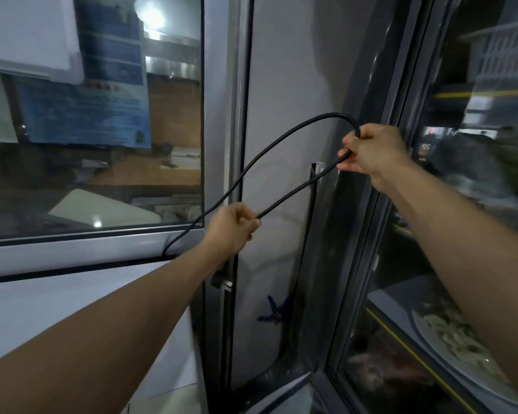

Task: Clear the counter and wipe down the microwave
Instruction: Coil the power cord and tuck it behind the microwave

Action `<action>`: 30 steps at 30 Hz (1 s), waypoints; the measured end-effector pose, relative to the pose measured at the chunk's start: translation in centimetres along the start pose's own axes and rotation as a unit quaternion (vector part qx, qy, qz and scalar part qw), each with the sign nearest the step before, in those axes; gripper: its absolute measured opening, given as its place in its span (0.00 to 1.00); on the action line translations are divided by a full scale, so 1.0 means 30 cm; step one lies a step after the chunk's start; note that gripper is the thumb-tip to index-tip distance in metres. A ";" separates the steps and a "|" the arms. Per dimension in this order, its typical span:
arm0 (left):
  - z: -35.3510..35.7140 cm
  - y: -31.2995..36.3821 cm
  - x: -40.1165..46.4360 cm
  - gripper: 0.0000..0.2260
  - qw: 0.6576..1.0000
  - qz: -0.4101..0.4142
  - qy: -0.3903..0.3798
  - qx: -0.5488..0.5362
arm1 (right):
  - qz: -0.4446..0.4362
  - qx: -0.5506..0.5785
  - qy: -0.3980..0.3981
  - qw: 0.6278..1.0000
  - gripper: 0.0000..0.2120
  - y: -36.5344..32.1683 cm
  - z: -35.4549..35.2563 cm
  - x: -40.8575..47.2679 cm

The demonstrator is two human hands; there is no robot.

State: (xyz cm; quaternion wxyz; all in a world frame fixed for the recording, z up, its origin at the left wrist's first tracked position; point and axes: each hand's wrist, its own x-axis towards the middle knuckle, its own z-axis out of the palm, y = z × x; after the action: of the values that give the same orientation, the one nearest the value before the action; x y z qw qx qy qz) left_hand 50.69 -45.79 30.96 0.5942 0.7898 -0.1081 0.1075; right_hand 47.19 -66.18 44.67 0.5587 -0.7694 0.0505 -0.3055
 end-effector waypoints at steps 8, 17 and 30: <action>-0.158 0.022 0.082 0.33 0.989 0.016 0.058 0.132 | -0.008 0.046 0.013 0.999 0.12 0.024 0.036 -0.020; -0.168 0.000 0.171 0.07 0.993 0.047 -0.010 0.109 | 0.001 0.027 0.046 0.999 0.11 0.077 0.039 -0.036; -0.209 0.011 0.224 0.08 0.977 0.112 -0.078 0.162 | -0.165 -0.403 -0.080 0.897 0.11 0.019 0.188 -0.031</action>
State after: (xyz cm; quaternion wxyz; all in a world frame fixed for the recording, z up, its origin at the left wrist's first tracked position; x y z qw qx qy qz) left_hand 56.74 -40.15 34.97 0.4321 0.8644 -0.2232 0.1277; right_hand 49.56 -61.34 42.72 0.1446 -0.9480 -0.0032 -0.2836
